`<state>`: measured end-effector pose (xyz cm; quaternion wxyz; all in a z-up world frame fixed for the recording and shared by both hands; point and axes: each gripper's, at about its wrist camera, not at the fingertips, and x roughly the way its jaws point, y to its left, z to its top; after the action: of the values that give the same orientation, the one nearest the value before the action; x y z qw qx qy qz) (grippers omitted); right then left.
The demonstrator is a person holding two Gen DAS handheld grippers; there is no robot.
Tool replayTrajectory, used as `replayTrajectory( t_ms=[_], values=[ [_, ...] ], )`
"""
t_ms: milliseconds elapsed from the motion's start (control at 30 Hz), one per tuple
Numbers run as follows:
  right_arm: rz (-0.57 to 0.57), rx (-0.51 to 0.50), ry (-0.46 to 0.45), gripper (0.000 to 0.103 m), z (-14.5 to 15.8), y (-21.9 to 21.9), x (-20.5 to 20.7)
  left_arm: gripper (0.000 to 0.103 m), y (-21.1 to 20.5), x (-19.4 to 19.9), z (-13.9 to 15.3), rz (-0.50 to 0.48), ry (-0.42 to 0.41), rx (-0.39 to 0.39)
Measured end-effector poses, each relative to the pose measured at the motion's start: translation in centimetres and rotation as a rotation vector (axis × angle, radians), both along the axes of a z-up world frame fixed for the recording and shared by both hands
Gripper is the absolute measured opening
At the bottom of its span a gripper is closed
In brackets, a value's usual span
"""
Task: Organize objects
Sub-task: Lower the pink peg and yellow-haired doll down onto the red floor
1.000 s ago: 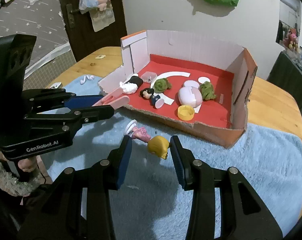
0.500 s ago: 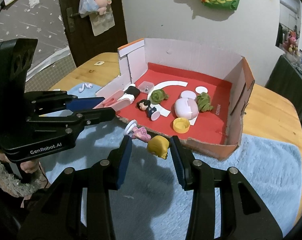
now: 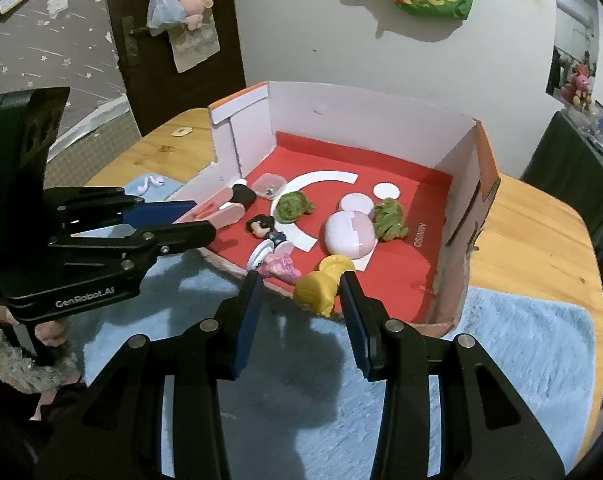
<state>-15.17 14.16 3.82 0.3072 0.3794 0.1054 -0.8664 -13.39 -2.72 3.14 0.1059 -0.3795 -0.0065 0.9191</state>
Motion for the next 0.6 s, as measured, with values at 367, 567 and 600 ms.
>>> replayTrajectory(
  t_ms=[367,567,600],
  values=[
    [-0.015,0.049,-0.026,0.038,-0.9,0.0,-2.8,0.024,-0.2,-1.8,-1.2,-0.028,-0.061,-0.005],
    [-0.001,0.06,-0.043,0.038,-1.3,-0.7,-3.6,0.024,0.1,-2.6,-1.7,-0.046,-0.093,-0.015],
    [-0.005,0.07,-0.039,0.038,-1.4,-0.8,-3.8,0.024,0.0,-2.7,-1.8,-0.047,-0.096,-0.017]
  ],
)
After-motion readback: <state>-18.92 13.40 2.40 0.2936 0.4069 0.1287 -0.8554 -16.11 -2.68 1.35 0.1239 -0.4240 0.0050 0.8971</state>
